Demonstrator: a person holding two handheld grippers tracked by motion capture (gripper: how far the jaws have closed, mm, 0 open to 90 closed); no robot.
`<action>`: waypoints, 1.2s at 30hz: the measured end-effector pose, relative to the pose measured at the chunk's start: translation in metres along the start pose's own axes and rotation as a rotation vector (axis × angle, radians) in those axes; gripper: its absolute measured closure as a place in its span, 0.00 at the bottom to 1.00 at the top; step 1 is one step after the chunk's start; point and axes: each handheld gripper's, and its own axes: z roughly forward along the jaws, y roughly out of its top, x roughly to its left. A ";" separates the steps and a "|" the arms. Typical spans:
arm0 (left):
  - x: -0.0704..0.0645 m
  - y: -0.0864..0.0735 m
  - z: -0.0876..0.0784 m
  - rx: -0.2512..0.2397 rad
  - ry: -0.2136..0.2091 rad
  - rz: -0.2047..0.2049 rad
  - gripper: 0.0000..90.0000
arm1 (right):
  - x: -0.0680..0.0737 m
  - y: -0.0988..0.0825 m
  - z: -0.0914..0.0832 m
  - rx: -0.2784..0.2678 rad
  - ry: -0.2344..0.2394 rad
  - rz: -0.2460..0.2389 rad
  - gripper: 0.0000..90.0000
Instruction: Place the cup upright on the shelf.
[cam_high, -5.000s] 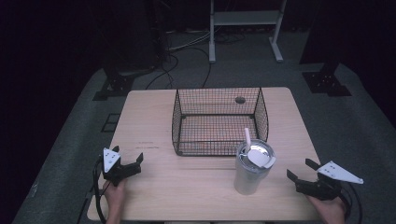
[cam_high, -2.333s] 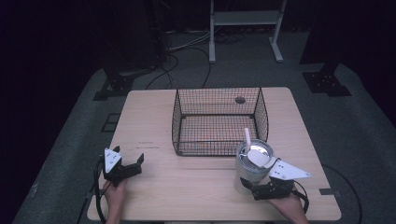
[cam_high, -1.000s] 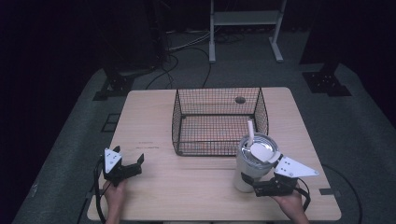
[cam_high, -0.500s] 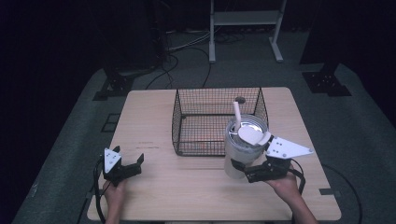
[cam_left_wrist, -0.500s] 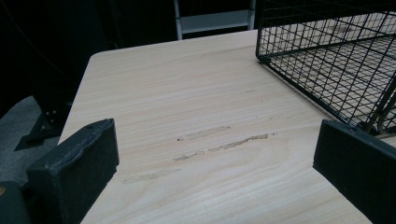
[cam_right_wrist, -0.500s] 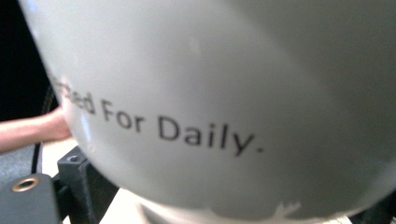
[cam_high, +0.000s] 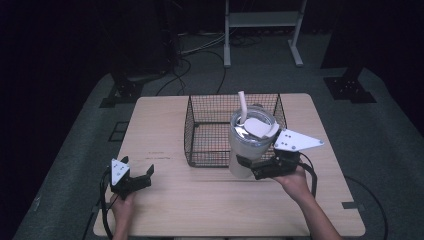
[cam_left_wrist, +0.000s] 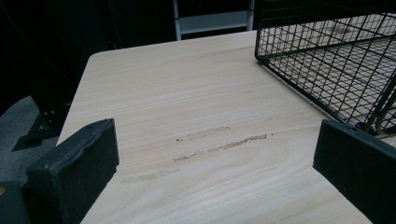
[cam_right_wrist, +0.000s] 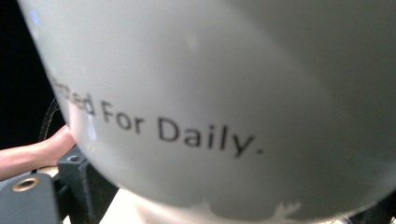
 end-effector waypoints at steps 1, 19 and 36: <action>0.000 0.000 0.000 -0.001 0.000 -0.001 0.00 | -0.004 0.003 0.005 0.000 -0.005 -0.003 0.09; 0.001 0.000 0.000 -0.004 -0.002 0.000 0.00 | -0.044 0.035 0.043 -0.027 -0.039 0.016 0.09; 0.002 0.000 0.000 -0.005 -0.007 -0.001 0.00 | -0.079 0.044 0.097 0.024 -0.064 0.031 0.09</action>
